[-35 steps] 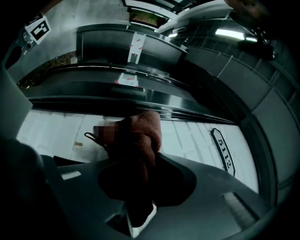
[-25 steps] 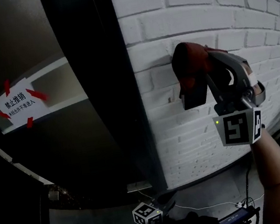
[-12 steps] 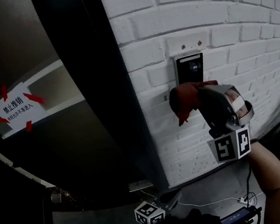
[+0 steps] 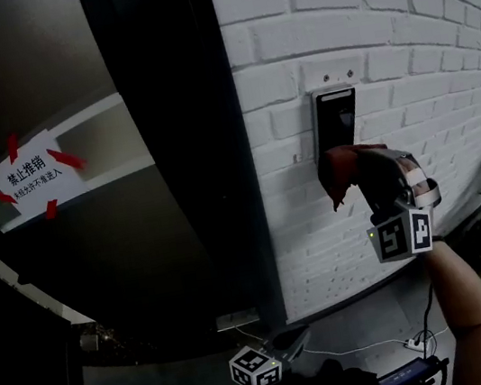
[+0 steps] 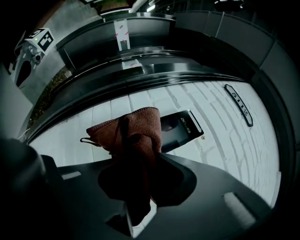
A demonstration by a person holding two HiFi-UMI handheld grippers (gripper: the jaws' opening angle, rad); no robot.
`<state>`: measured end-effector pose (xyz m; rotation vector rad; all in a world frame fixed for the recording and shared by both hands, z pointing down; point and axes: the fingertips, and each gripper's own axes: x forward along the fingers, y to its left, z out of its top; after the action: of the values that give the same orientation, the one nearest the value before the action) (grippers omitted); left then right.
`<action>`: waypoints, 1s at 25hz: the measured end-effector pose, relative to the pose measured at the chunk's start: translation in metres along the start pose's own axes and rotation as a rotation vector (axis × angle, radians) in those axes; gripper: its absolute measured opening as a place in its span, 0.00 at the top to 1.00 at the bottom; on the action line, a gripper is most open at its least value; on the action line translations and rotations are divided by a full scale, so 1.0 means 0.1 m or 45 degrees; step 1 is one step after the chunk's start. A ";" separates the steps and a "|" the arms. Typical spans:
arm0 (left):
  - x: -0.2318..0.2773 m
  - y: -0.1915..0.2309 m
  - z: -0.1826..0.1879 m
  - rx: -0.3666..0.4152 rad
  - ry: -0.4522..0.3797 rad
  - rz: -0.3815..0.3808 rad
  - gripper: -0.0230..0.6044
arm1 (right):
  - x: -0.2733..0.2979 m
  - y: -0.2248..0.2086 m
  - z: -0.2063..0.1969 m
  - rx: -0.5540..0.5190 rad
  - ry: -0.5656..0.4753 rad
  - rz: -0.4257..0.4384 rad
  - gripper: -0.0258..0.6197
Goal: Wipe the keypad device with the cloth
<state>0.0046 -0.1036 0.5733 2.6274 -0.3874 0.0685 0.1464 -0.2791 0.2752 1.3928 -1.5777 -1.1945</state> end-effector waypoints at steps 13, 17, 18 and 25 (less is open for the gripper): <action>-0.05 -0.21 -0.16 0.014 0.018 -0.135 0.96 | -1.09 1.14 -0.28 1.255 -0.147 0.603 0.82; -0.04 -0.31 -0.25 0.034 0.025 -0.113 0.96 | -1.68 2.00 -0.42 1.462 -0.144 0.796 0.82; -0.04 -0.34 -0.29 0.037 0.027 -0.100 0.96 | -1.85 2.14 -0.44 1.536 -0.164 0.823 0.82; 0.09 -0.69 -0.56 0.064 0.026 0.005 0.96 | -2.91 2.63 -0.77 1.906 -0.212 0.823 0.82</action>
<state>0.0336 -0.0216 0.5923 2.6735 -0.3883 0.1071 0.1807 -0.0092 0.5678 1.2602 -2.9035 0.4925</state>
